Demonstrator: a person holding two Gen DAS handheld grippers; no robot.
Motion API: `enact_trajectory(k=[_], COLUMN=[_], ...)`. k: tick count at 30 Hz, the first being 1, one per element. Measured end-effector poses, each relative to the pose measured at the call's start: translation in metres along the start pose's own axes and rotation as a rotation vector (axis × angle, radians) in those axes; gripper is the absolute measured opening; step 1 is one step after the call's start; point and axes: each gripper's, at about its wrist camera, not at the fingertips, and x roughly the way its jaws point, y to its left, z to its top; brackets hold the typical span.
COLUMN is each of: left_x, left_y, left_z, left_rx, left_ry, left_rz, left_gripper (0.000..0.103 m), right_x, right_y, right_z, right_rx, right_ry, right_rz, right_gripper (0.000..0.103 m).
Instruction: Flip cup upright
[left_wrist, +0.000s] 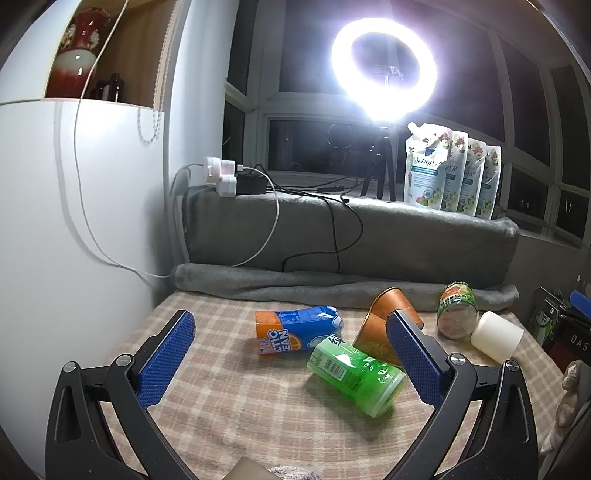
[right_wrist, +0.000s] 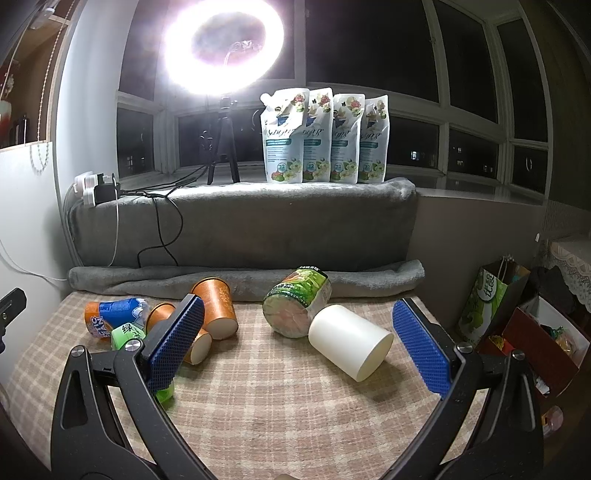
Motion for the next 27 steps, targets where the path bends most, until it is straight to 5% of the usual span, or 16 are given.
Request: enact_trajectory(k=[27], left_x=[0.0010], left_y=[0.0017], left_z=[-0.0005], left_rx=[0.009], left_ry=[-0.003], left_rz=[0.015], left_gripper=[0.103], right_x=[0.0015], right_y=[0.0082], right_z=[-0.0032], right_rx=[-0.017], right_ry=[0.007], right_rz=[0.014], right_gripper=[0.103])
